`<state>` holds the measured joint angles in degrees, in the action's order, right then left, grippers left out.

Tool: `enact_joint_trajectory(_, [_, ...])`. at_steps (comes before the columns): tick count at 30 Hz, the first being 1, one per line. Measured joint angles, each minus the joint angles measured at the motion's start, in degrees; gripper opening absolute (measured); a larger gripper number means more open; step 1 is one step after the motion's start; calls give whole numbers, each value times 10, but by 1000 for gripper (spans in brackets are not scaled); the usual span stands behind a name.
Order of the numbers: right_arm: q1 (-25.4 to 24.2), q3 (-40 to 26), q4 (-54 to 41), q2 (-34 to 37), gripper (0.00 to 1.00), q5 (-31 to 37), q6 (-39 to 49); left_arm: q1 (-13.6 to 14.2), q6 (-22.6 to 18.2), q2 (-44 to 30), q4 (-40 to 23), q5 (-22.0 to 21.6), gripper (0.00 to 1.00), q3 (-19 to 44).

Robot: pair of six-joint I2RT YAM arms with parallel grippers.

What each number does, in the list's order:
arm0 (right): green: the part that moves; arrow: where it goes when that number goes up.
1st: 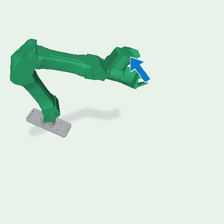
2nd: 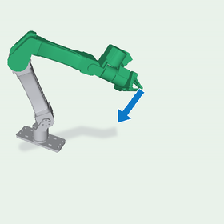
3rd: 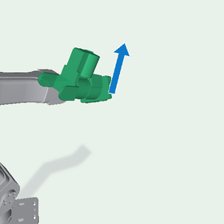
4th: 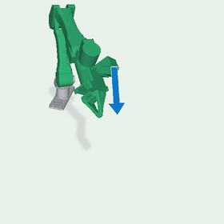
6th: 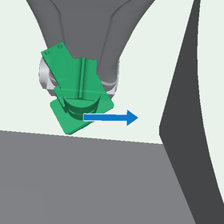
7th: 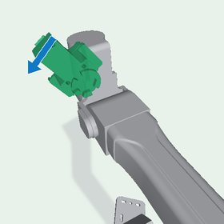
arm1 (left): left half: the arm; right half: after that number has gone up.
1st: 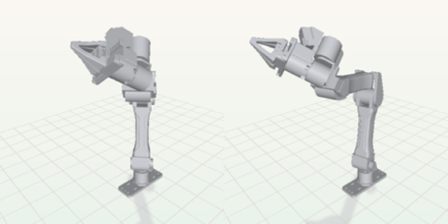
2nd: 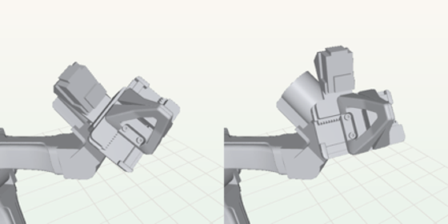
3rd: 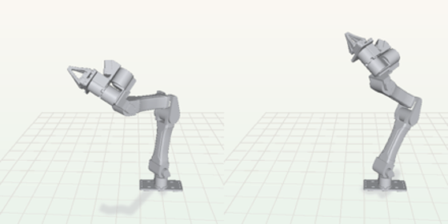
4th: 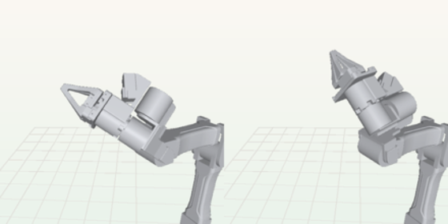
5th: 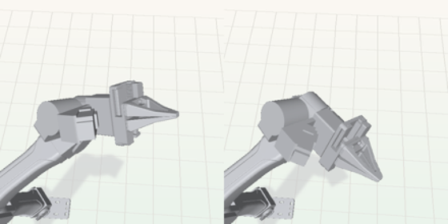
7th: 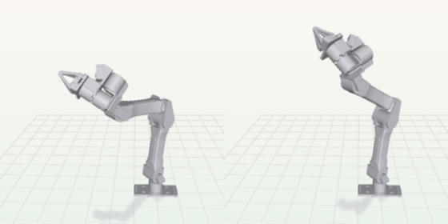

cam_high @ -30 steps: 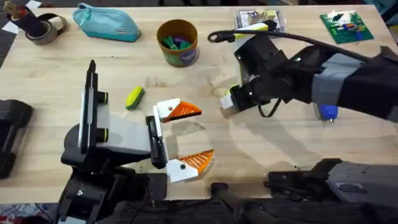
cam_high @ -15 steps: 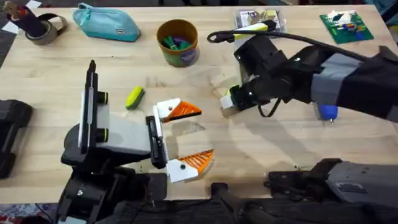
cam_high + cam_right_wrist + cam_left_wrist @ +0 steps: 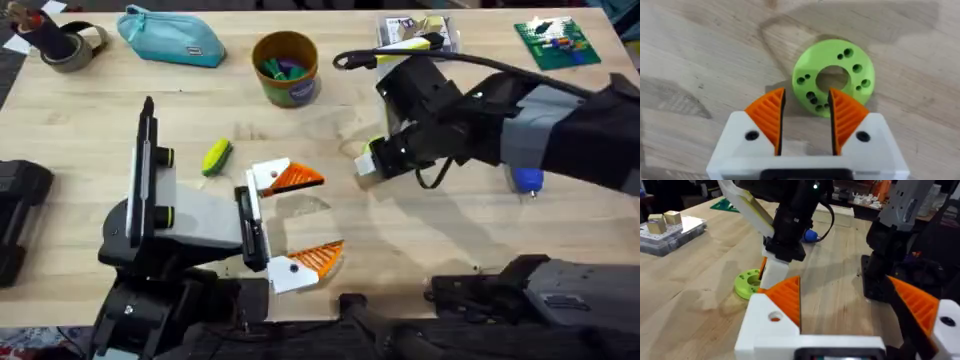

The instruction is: Pick up the gripper from the table and insert it into the empty holder that is missing its gripper. Then pick up a screw, insert it into the mounting hole, and use the screwdriver to tighten it. Finally, clean up the table by picking up the vegetable and placing it into the bucket.

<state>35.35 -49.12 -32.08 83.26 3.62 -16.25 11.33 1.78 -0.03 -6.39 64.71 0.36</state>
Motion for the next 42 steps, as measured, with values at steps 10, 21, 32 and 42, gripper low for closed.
enact_joint_trajectory(10, [0,0,-2,0,431,2,0,0,0,0,0,0,990,0])
enact_joint_trajectory(21, [0,-1,-5,0,288,7,2,0,0,0,0,0,990,0])
enact_joint_trajectory(32, [0,-1,-5,0,133,9,2,0,0,0,0,0,990,0])
enact_joint_trajectory(42, [0,-1,-5,0,7,8,2,0,0,0,0,0,990,0])
